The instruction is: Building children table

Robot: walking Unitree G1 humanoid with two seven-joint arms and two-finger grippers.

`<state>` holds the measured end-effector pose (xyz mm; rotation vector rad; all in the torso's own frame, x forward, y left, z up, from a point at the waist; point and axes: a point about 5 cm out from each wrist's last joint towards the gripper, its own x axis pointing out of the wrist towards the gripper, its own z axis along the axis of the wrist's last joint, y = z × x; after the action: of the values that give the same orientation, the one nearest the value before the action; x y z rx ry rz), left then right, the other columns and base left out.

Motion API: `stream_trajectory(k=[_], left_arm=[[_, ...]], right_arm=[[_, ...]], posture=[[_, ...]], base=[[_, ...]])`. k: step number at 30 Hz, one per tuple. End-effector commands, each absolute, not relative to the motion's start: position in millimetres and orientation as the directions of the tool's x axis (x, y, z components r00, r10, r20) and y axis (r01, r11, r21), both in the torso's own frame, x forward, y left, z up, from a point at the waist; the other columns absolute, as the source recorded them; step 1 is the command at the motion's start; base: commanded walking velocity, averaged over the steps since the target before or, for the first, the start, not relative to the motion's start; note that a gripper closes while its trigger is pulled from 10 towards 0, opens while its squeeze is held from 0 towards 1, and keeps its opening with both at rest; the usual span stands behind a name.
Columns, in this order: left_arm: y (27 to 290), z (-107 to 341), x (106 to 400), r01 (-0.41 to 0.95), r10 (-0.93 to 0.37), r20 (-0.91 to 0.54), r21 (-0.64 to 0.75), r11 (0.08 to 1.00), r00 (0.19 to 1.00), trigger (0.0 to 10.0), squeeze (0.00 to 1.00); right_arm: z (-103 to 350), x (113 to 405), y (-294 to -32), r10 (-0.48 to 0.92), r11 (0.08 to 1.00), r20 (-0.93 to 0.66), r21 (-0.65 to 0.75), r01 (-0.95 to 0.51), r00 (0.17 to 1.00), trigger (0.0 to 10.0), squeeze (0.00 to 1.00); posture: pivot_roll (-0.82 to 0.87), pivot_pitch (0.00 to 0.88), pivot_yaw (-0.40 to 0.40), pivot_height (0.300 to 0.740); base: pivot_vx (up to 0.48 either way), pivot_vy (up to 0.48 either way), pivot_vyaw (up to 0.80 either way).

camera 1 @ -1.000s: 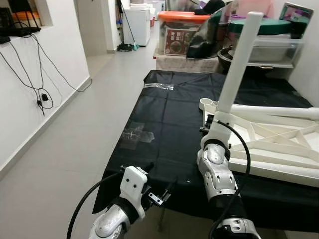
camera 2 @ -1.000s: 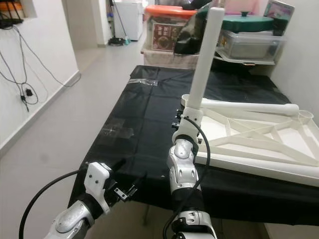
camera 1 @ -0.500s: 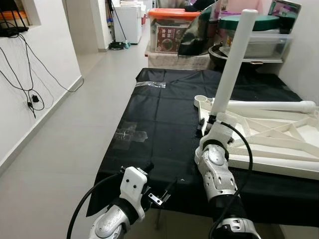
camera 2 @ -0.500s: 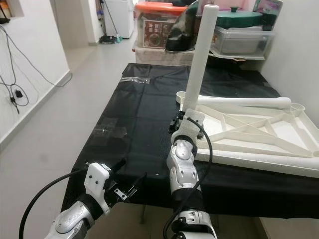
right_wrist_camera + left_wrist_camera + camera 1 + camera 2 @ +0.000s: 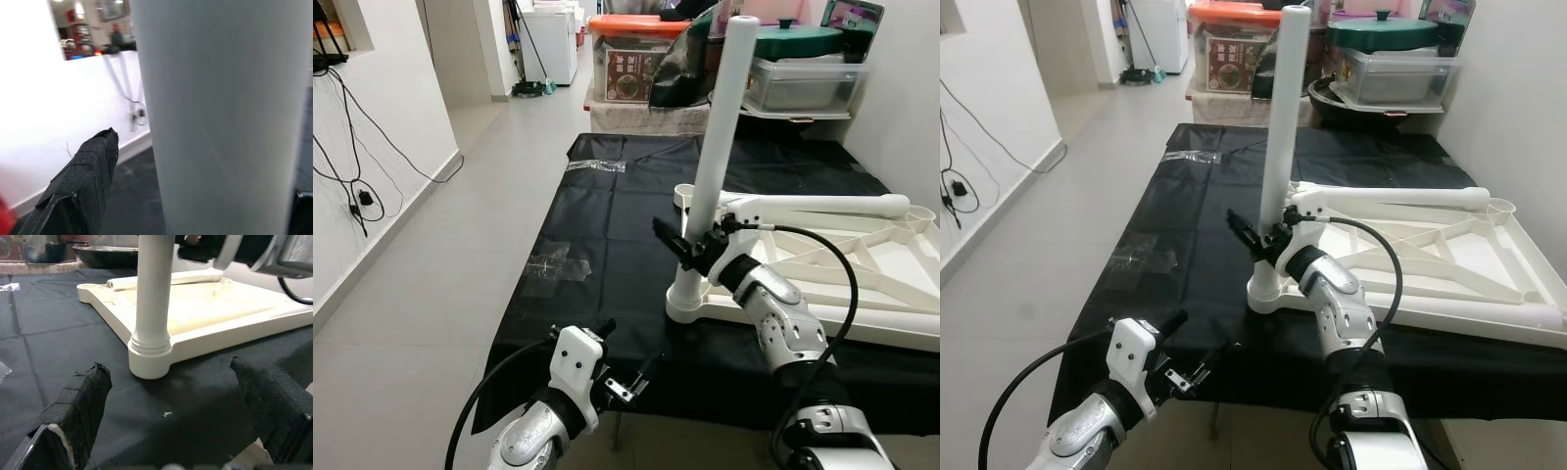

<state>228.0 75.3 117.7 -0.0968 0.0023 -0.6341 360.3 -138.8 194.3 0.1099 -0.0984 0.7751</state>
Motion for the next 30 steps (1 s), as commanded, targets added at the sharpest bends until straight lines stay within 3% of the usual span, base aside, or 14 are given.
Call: stream_trajectory(k=[1, 3, 5, 8, 11, 12, 14, 16, 18, 23, 25, 27, 29, 30], left_arm=[[76, 115, 228, 0.590, -0.591, 0.018, -0.094, 0.802, 0.806, 10.0, 0.00], [76, 115, 228, 0.590, -0.591, 0.018, -0.094, 0.802, 0.806, 10.0, 0.00], [76, 116, 228, 0.586, -0.587, 0.019, -0.093, 0.805, 0.809, 10.0, 0.00], [76, 116, 228, 0.586, -0.587, 0.019, -0.093, 0.805, 0.809, 10.0, 0.00], [76, 116, 228, 0.584, -0.585, 0.019, -0.093, 0.806, 0.811, 10.0, 0.00], [76, 116, 227, 0.583, -0.584, 0.020, -0.094, 0.807, 0.811, 10.0, 0.00], [76, 116, 227, 0.583, -0.584, 0.020, -0.095, 0.807, 0.811, 10.0, 0.00], [76, 116, 227, 0.584, -0.585, 0.019, -0.096, 0.806, 0.811, 10.0, 0.00], [76, 116, 227, 0.585, -0.586, 0.018, -0.097, 0.805, 0.810, 10.0, 0.00], [76, 116, 227, 0.585, -0.587, 0.018, -0.098, 0.805, 0.810, 10.0, 0.00], [76, 116, 228, 0.586, -0.588, 0.017, -0.098, 0.804, 0.809, 10.0, 0.00], [76, 116, 228, 0.587, -0.588, 0.017, -0.098, 0.804, 0.809, 10.0, 0.00], [76, 115, 228, 0.589, -0.590, 0.015, -0.098, 0.802, 0.807, 10.0, 0.00], [76, 115, 228, 0.589, -0.590, 0.015, -0.098, 0.802, 0.807, 10.0, 0.00]], right_arm=[[188, 352, -116, 0.856, 0.512, 0.055, 0.045, -0.858, 0.514, 10.0, 0.00], [188, 352, -116, 0.856, 0.512, 0.055, 0.045, -0.858, 0.514, 10.0, 0.00], [181, 348, -102, 0.951, 0.310, -0.037, 0.044, -0.950, 0.308, 10.0, 0.00], [181, 348, -102, 0.951, 0.310, -0.037, 0.044, -0.950, 0.308, 10.0, 0.00], [179, 347, -96, 0.966, 0.256, -0.060, 0.047, -0.966, 0.253, 10.0, 0.00], [177, 347, -91, 0.972, 0.229, -0.067, 0.052, -0.972, 0.225, 0.0, 0.00], [176, 346, -90, 0.978, 0.202, -0.067, 0.059, -0.978, 0.198, 0.0, 0.00], [173, 347, -89, 0.971, 0.237, -0.055, 0.058, -0.970, 0.234, 0.0, 0.00], [169, 351, -91, 0.943, 0.332, -0.035, 0.061, -0.941, 0.330, 0.0, 0.00], [168, 367, -96, 0.745, 0.666, 0.010, 0.049, -0.744, 0.667, 0.0, 0.00], [167, 375, -106, 0.555, 0.830, 0.013, 0.065, -0.554, 0.832, 0.0, 0.00], [167, 377, -110, 0.489, 0.870, 0.016, 0.061, -0.489, 0.872, 0.0, 0.00], [165, 379, -131, 0.144, 0.986, 0.001, 0.085, -0.144, 0.990, 0.0, 0.00], [165, 379, -131, 0.144, 0.986, 0.001, 0.085, -0.144, 0.990, 0.0, 0.00]], posture=[[0.08, 0.000, -0.028, 0.740], [0.08, 0.000, -0.028, 0.740], [0.09, 0.002, -0.035, 0.740], [0.09, 0.002, -0.035, 0.740], [0.09, 0.002, -0.035, 0.740], [0.09, 0.005, -0.034, 0.740], [0.09, 0.005, -0.034, 0.740], [0.09, 0.005, -0.033, 0.740], [0.09, 0.005, -0.034, 0.740], [0.08, 0.005, -0.031, 0.740], [0.08, 0.005, -0.030, 0.740], [0.08, 0.005, -0.030, 0.740], [0.07, 0.005, -0.024, 0.740], [0.07, 0.005, -0.024, 0.740]], base=[[0.000, 0.000, 0.00], [0.000, 0.000, 0.00], [0.000, 0.000, 0.00], [0.000, 0.000, 0.00], [0.000, 0.000, 0.00], [0.000, 0.000, 0.00], [0.000, 0.000, 0.00], [0.000, 0.000, 0.00], [0.000, 0.000, 0.00], [0.000, 0.000, 0.00], [0.000, 0.000, 0.00], [0.000, 0.000, 0.00], [0.000, 0.000, 0.00], [0.000, 0.000, 0.00]])
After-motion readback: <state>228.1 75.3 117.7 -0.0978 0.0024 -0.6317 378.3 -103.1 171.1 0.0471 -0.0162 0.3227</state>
